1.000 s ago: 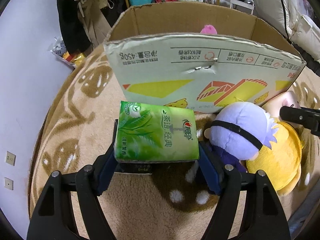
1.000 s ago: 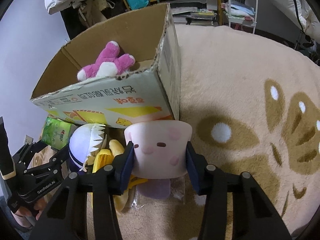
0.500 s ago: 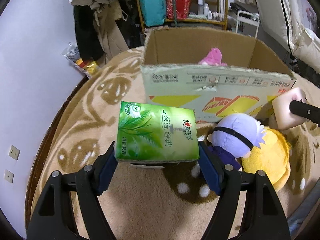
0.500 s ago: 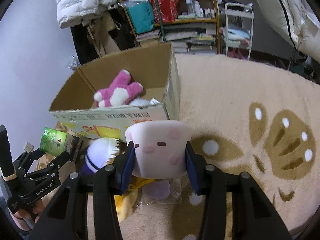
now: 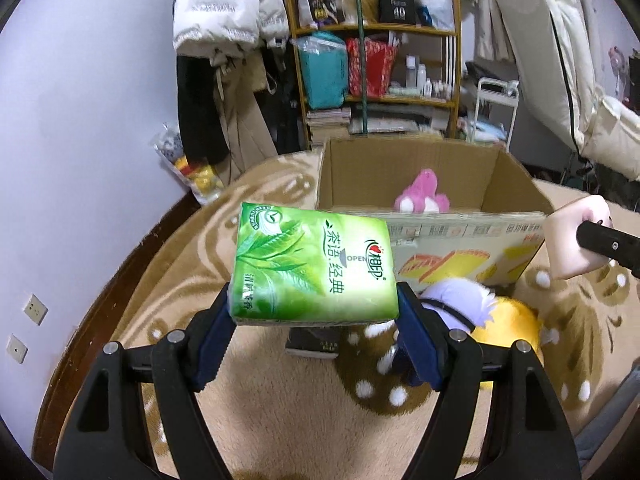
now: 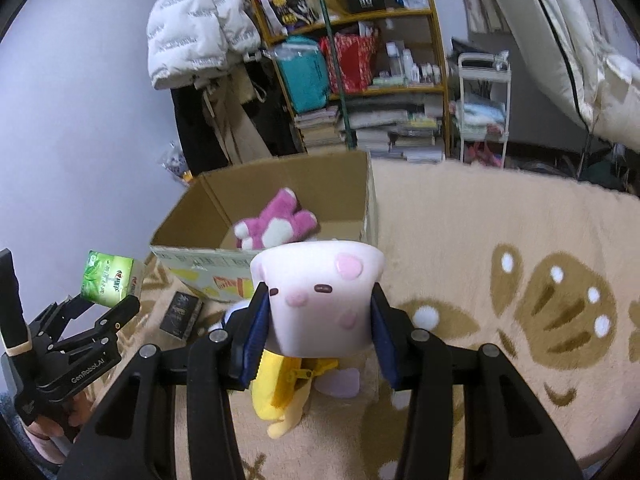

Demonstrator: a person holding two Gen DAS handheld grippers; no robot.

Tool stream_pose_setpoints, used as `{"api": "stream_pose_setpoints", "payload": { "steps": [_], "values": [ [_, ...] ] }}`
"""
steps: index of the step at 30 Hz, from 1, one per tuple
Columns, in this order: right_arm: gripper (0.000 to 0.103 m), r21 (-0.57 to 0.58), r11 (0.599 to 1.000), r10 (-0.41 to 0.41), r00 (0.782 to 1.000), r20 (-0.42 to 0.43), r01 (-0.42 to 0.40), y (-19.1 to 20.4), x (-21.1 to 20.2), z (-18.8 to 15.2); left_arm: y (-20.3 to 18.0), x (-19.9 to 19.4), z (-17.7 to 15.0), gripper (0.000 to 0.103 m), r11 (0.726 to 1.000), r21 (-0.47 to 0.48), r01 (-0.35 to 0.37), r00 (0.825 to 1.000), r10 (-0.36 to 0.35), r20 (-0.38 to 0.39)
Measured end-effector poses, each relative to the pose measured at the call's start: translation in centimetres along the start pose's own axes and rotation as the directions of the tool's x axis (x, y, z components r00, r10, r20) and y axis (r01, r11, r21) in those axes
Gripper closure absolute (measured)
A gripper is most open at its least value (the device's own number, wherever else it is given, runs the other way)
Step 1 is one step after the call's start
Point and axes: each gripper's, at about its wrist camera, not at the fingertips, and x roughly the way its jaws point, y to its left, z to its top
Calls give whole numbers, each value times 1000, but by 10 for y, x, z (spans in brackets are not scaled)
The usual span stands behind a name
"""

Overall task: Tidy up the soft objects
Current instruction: 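Close the right tool on the pig cup while the left tool grips the tissue pack, then lift the pig cup toward the box with the right tool while the left tool carries the tissue pack there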

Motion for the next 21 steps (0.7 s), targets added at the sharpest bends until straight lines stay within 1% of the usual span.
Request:
{"api": "stream_pose_setpoints", "payload": {
  "steps": [3, 6, 9, 12, 21],
  "values": [
    [54, -34, 999, -8, 998, 58, 10, 7, -8, 2, 0, -10, 4, 28, 1000, -3, -16, 998, 17, 55],
    [54, -70, 997, -25, 992, 124, 34, 14, -16, 3, 0, -19, 8, 28, 999, -9, -41, 993, 41, 114],
    [54, -109, 991, -59, 978, 200, 82, 23, -23, 6, -1, -27, 13, 28, 998, -9, -63, 983, 64, 174],
    [54, -127, 986, -76, 965, 250, 110, 30, -26, 9, -2, -31, 18, 27, 998, -8, -70, 974, 70, 215],
    [54, -146, 978, -102, 951, 293, 150, 36, -16, 22, -8, -26, 36, 27, 997, -7, -79, 956, 78, 284]
  ]
}}
